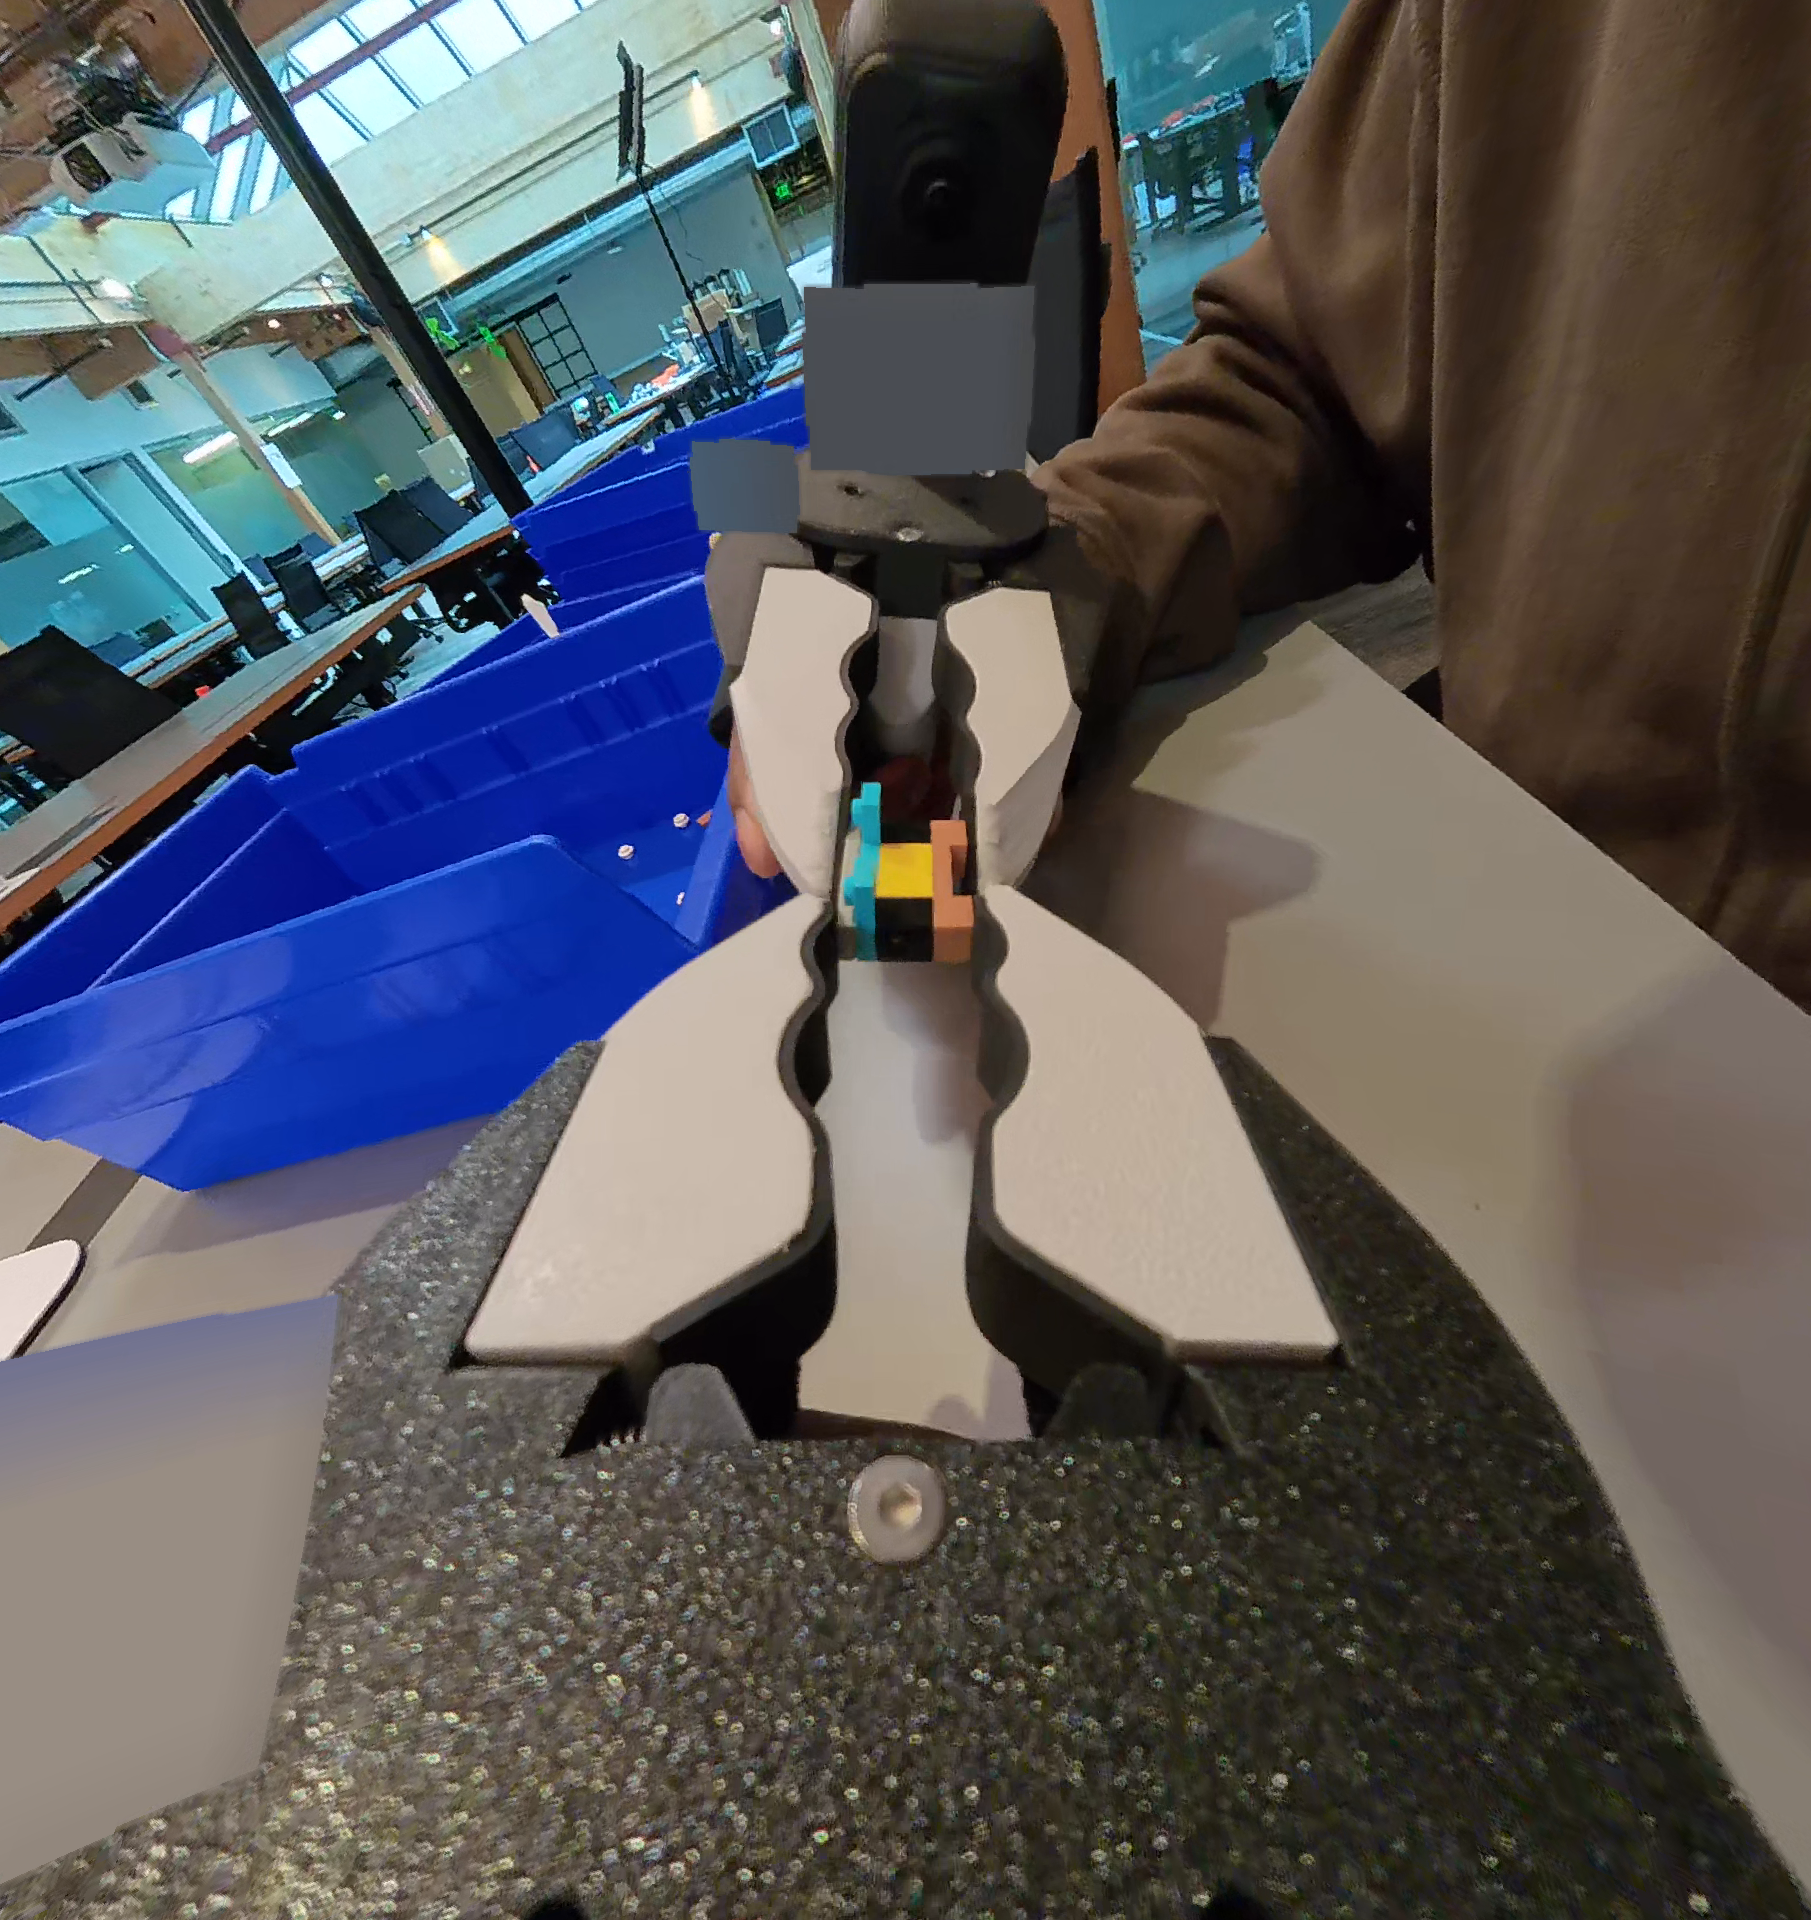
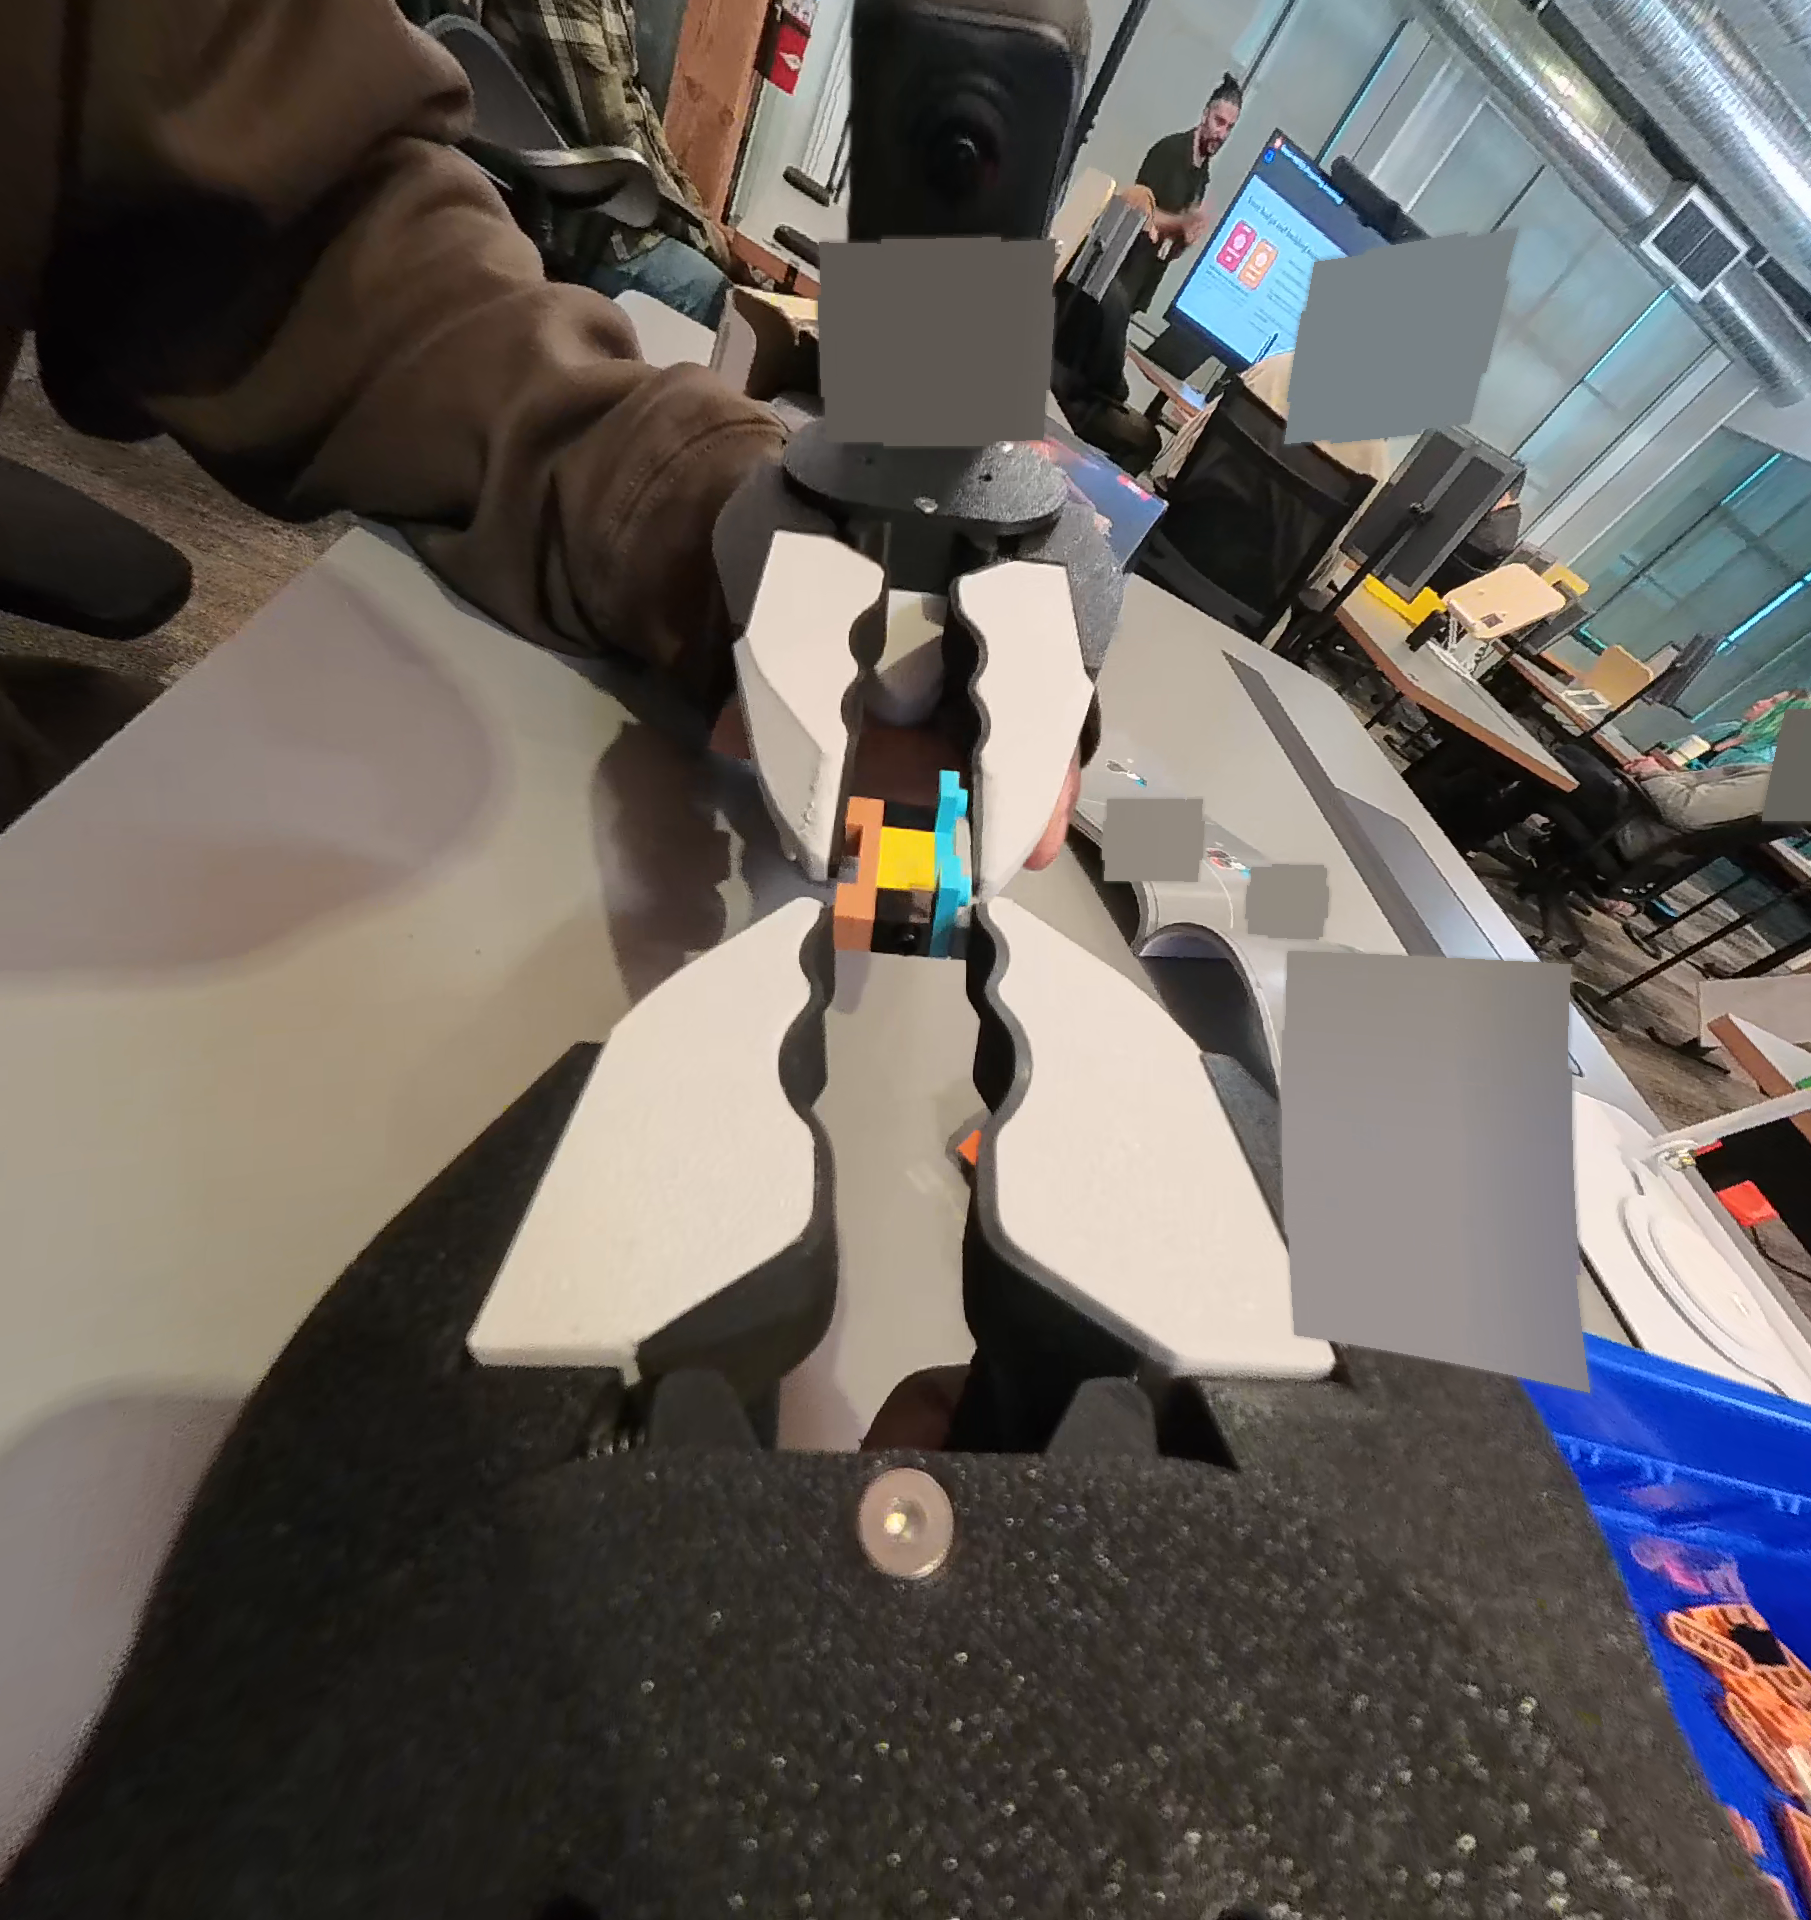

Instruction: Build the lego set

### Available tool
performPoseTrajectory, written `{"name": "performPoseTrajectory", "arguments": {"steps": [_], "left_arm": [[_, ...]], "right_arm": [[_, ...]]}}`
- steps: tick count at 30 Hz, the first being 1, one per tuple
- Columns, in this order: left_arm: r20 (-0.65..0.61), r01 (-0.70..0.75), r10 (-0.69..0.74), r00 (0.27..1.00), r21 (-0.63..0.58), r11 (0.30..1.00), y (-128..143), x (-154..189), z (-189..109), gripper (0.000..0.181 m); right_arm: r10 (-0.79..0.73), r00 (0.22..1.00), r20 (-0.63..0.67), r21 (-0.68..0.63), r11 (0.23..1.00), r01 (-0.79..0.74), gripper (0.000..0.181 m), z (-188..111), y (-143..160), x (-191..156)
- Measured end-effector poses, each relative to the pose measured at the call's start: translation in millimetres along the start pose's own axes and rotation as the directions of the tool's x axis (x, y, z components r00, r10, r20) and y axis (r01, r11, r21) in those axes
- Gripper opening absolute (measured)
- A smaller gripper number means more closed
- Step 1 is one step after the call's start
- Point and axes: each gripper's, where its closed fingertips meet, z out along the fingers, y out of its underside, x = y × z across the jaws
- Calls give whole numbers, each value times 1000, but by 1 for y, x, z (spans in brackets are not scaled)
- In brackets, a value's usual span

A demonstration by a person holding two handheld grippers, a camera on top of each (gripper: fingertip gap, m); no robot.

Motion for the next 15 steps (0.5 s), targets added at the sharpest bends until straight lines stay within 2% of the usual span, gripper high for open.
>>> {"name": "performPoseTrajectory", "arguments": {"steps": [15], "left_arm": [[-36,-10,9,999,-29,1000,2,6,-2,24]], "right_arm": [[-8,1000,20,-1,1000,8,24,3,0,-6]]}}
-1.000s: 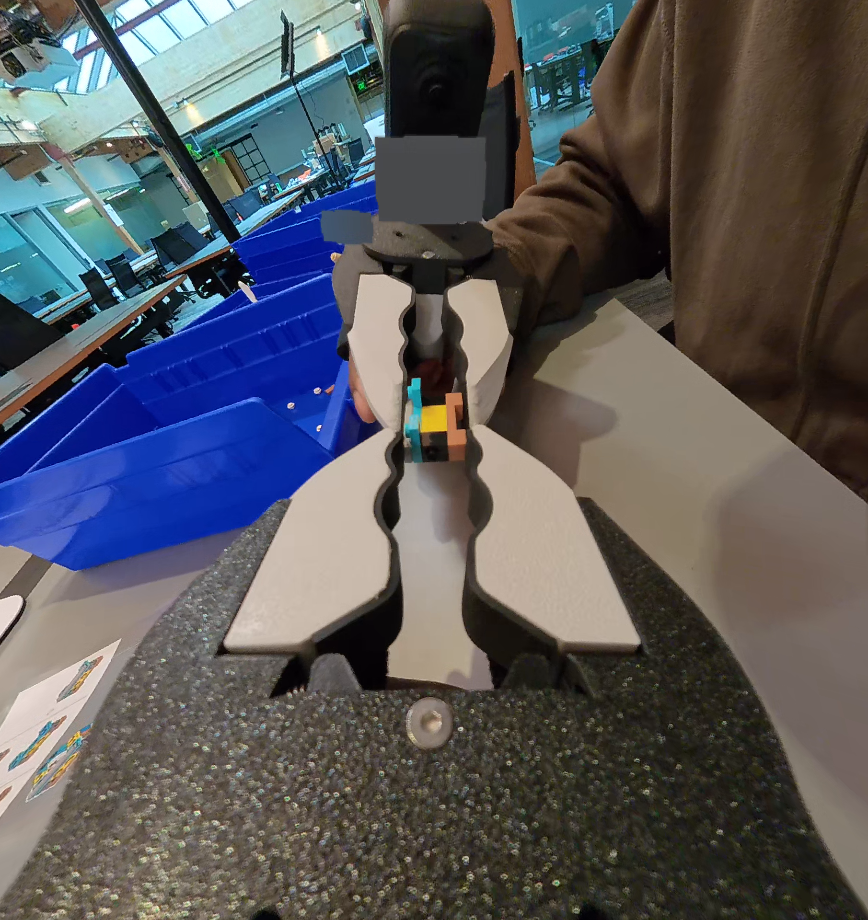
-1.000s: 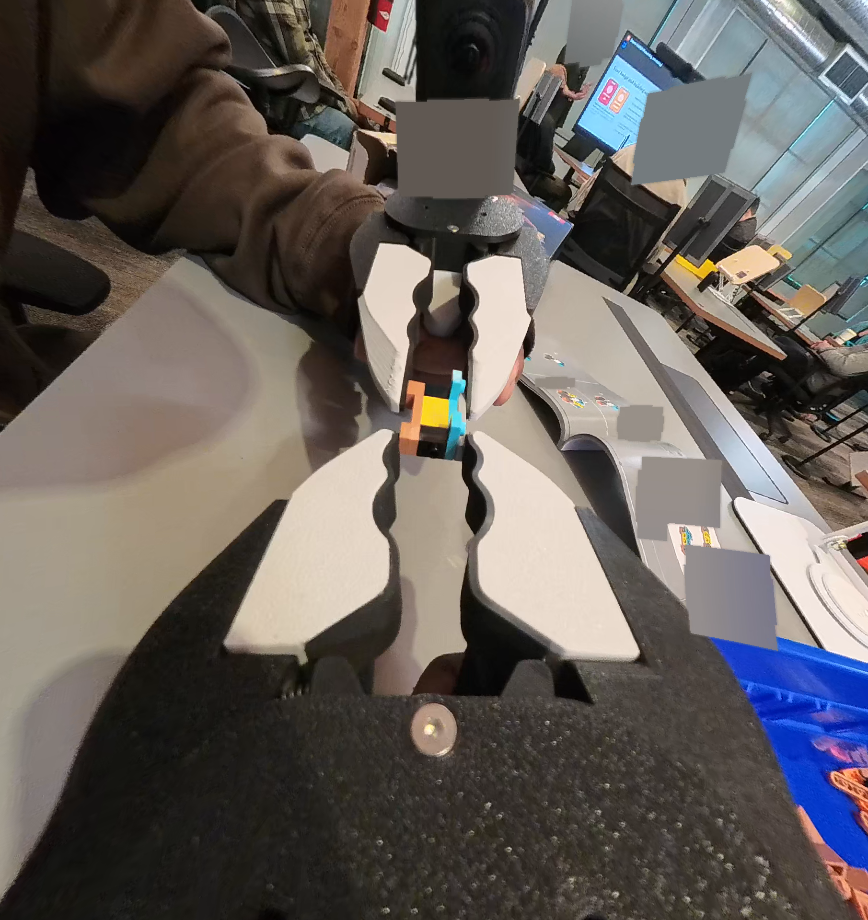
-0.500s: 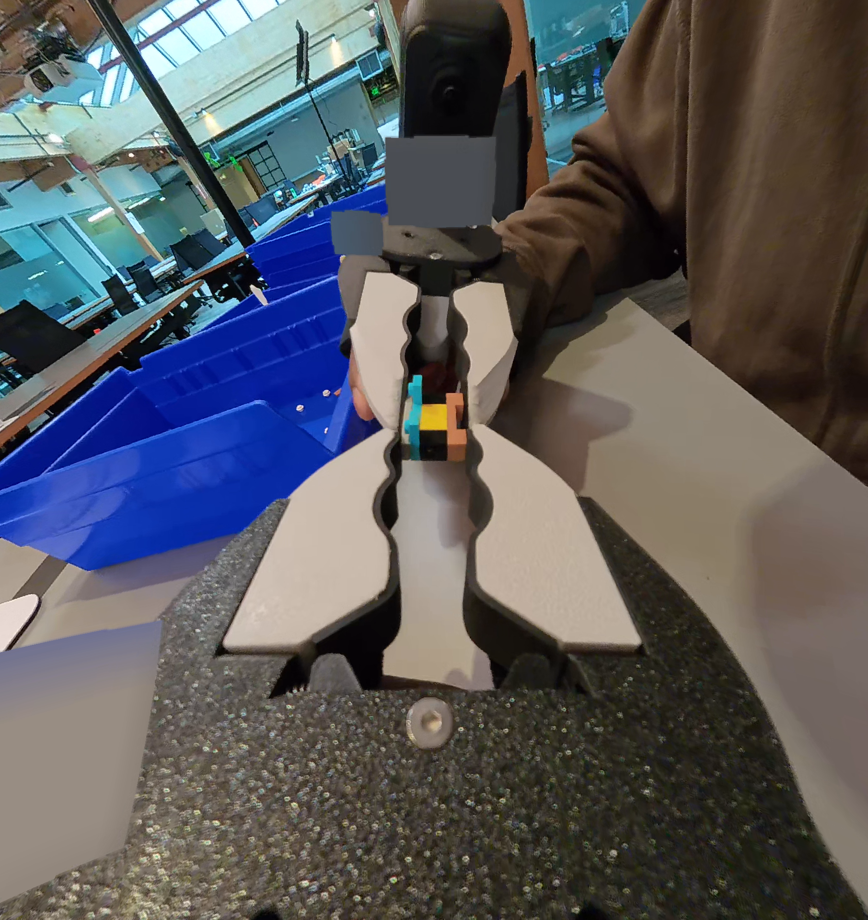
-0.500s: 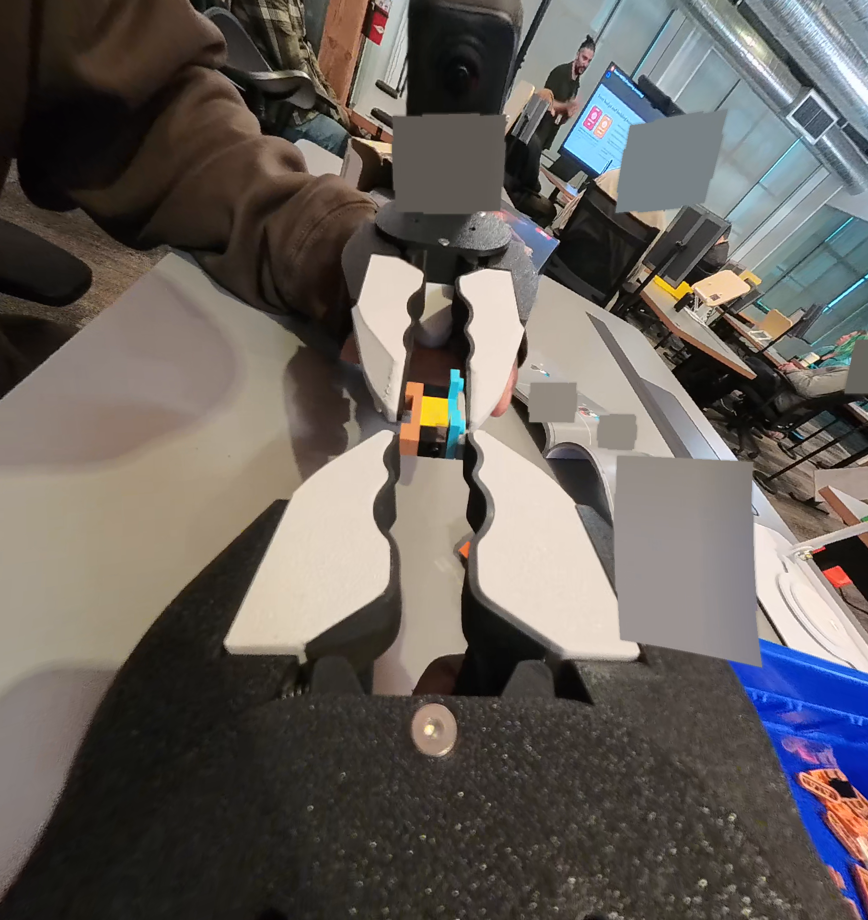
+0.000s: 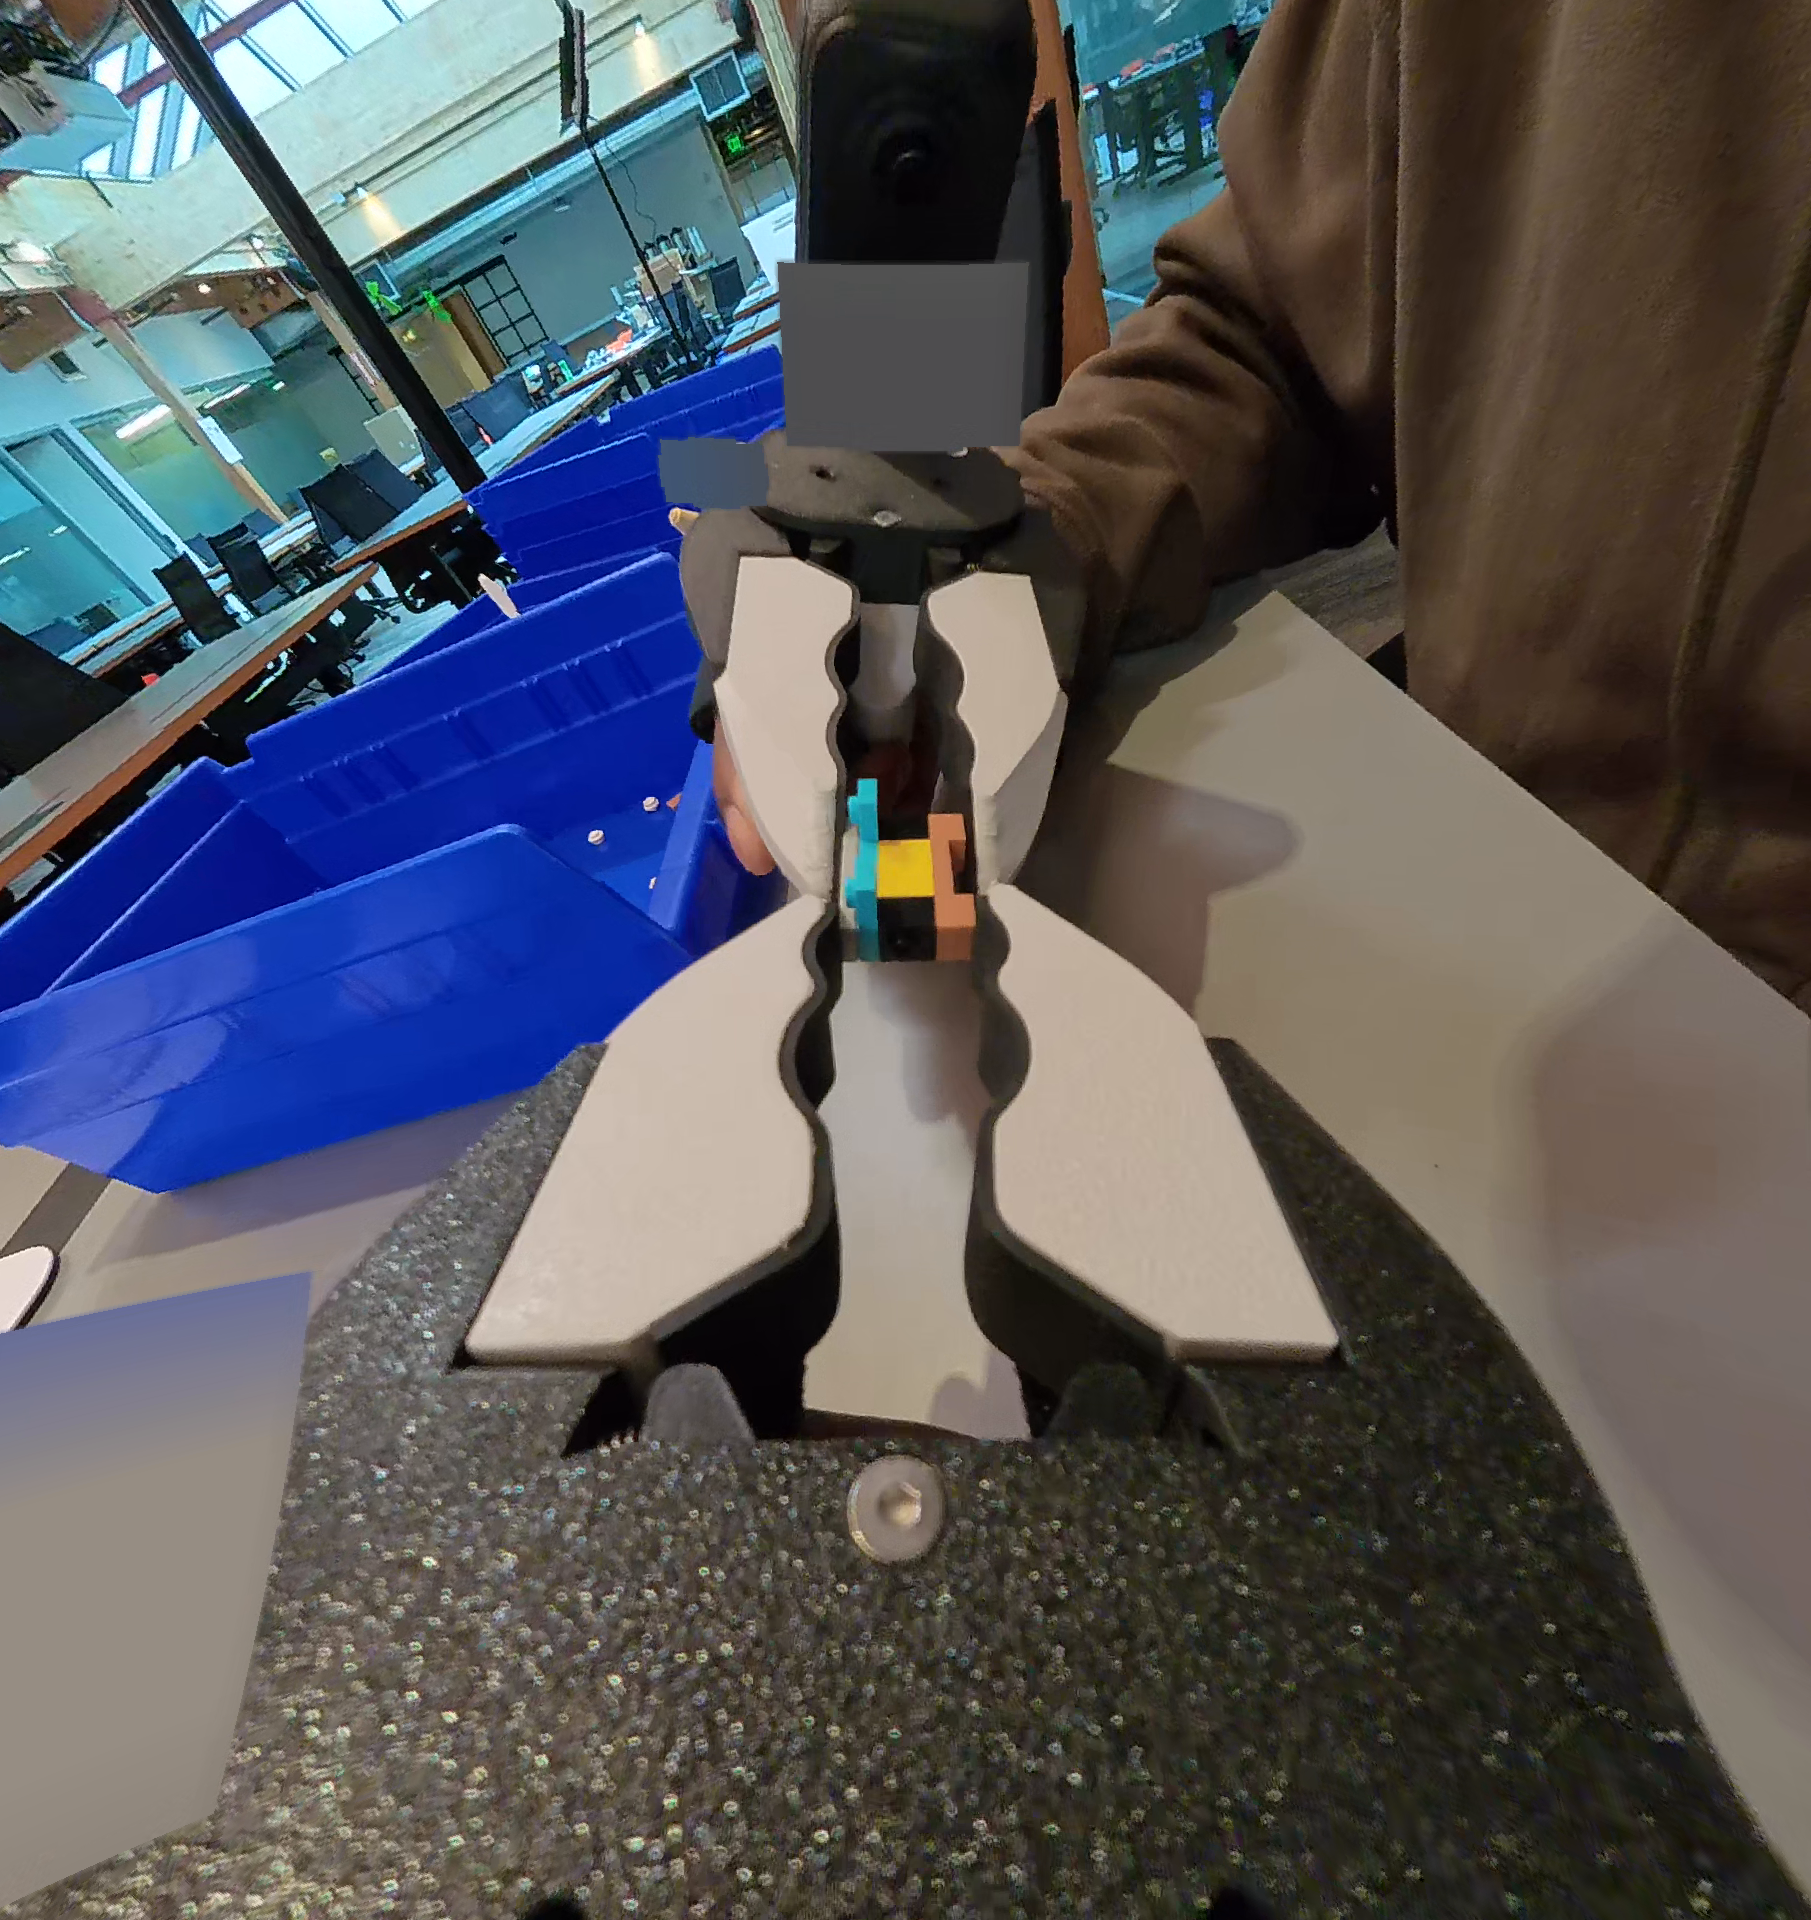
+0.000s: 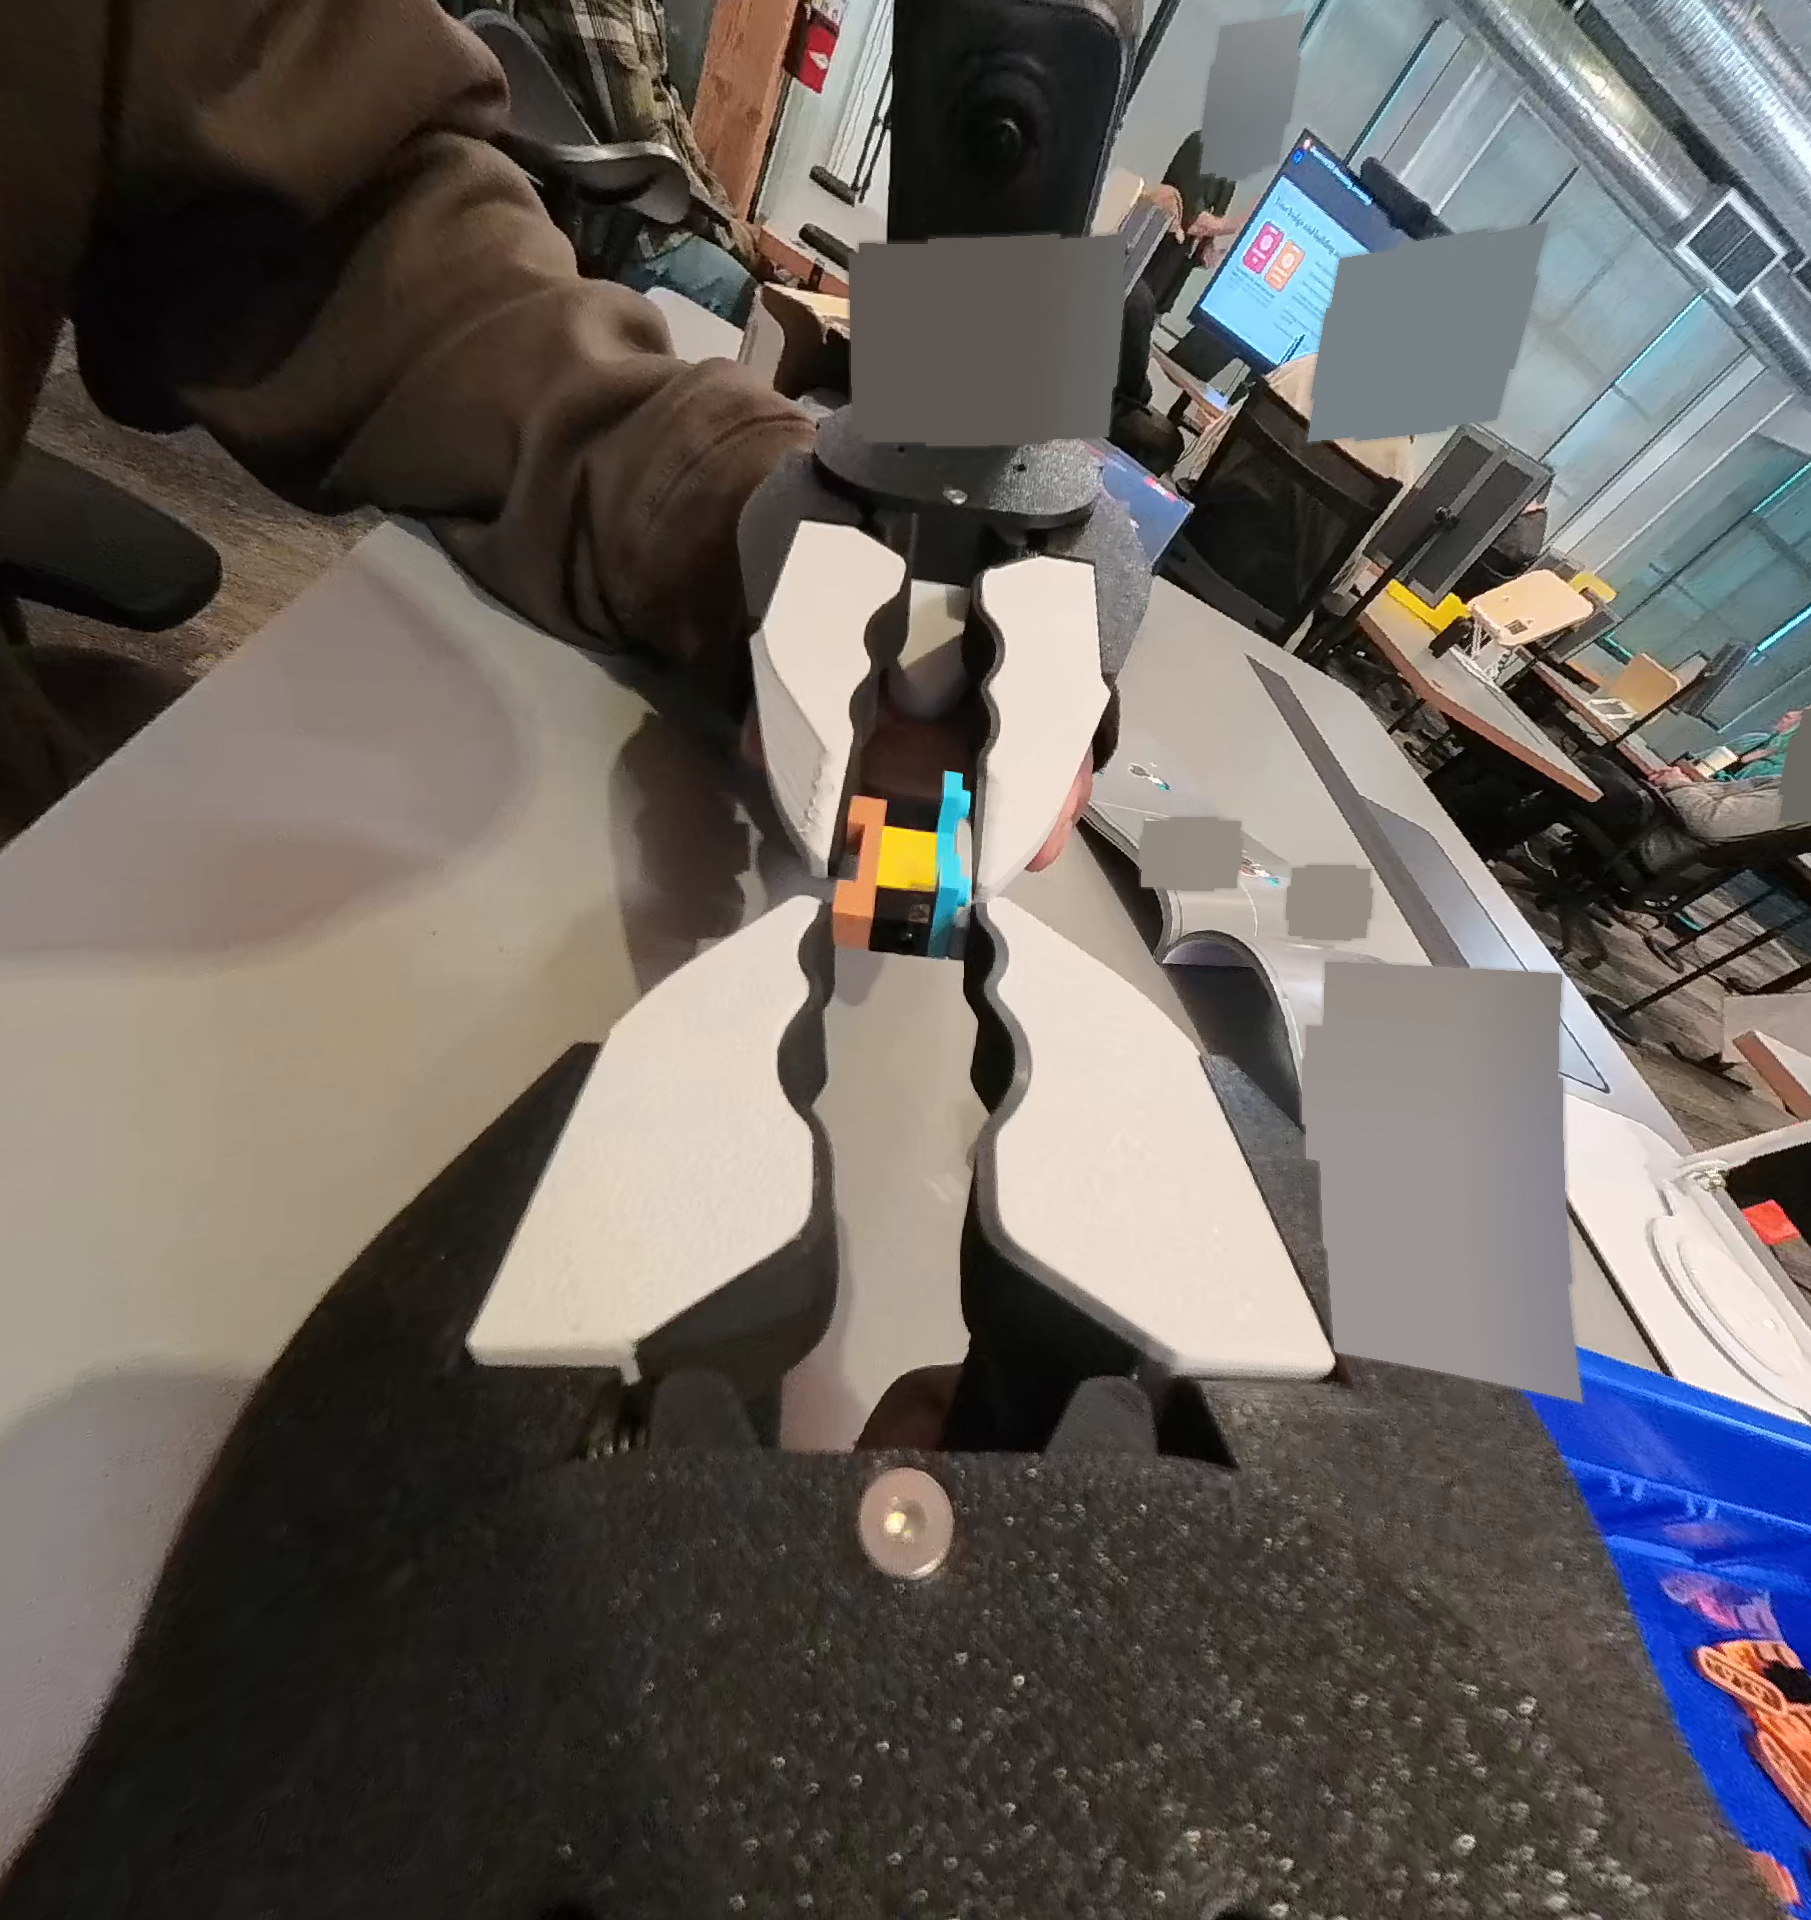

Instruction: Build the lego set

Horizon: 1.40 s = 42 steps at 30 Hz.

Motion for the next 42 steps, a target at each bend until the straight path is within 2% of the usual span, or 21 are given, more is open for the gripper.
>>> {"name": "performPoseTrajectory", "arguments": {"steps": [8,11,12,14,18,26,34,42], "left_arm": [[42,-21,23,999,-58,998,9,-7,0,24],[67,-38,46,997,-116,993,18,-12,-2,24],[78,-37,48,996,-143,989,22,-15,-5,24],[105,-26,48,993,-201,979,31,-23,-12,24],[156,-4,58,986,-326,945,50,-36,-24,24],[204,-2,106,973,-453,892,67,-47,-35,24],[224,-17,153,962,-515,857,70,-52,-47,24],[237,-9,159,959,-531,847,71,-53,-54,24]], "right_arm": [[34,999,-30,-57,998,-35,24,2,11,6],[30,997,-75,-144,989,-41,25,4,25,11],[40,995,-94,-190,980,-57,31,5,33,14],[63,988,-143,-276,956,-101,37,5,47,21],[150,964,-218,-392,891,-227,38,8,66,28],[277,913,-299,-455,799,-392,36,21,74,28],[188,887,-421,-528,745,-408,30,17,92,41],[250,860,-444,-554,678,-483,38,10,109,42]]}}
